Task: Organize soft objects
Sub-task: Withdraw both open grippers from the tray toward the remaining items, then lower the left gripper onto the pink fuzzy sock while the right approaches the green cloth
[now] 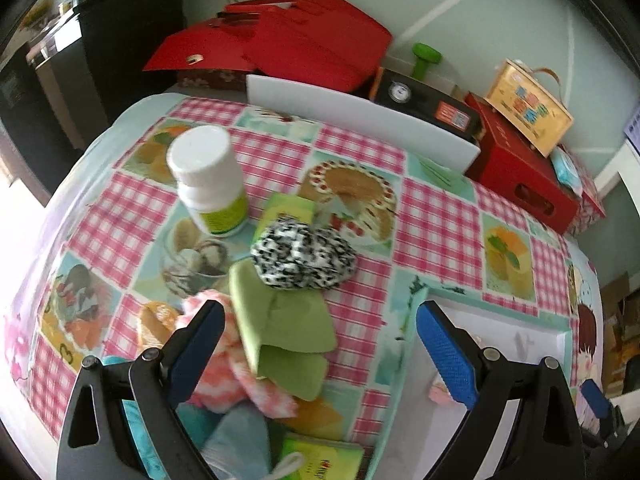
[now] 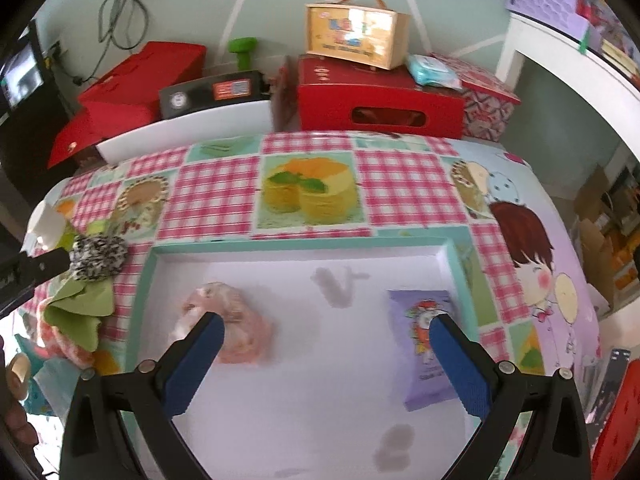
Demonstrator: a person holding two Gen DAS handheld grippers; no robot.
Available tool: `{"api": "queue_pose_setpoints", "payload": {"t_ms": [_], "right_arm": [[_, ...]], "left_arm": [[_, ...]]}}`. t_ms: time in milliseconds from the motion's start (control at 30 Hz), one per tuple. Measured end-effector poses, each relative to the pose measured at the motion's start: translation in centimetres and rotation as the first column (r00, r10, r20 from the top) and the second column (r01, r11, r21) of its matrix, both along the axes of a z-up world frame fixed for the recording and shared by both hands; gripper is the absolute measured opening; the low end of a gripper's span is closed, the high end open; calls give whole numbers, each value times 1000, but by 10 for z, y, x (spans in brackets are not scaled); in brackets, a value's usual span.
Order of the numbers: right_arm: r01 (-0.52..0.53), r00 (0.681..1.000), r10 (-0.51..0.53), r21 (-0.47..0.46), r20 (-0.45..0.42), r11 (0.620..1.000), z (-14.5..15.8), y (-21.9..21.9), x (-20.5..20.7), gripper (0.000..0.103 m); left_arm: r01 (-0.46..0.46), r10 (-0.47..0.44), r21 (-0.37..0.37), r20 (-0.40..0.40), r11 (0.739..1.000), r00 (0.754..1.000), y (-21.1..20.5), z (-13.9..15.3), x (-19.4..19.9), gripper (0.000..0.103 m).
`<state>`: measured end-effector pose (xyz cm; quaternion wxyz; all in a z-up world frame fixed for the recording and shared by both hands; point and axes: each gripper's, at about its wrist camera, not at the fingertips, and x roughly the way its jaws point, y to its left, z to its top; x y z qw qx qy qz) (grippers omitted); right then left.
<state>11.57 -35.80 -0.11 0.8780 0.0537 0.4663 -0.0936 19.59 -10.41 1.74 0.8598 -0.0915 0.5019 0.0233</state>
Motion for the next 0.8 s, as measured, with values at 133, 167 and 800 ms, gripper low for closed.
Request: {"api": "queue_pose_setpoints", "payload": {"t_ms": [133,167,800], "right_arm": [[-51,999,51,-2,4,999,1,21,5,103],[-62,998,62,-2,5,998,1,26,6,103],[-294,955,291,62,49,954,-6,121,24,103]], "left_arm": [[-38,38,5,6,999,999,17,5,0,96],[-47,47,9,8,999,999,22,6,-1,97],[-200,200,-2,-20,980,980,113,8,-20,96]]}}
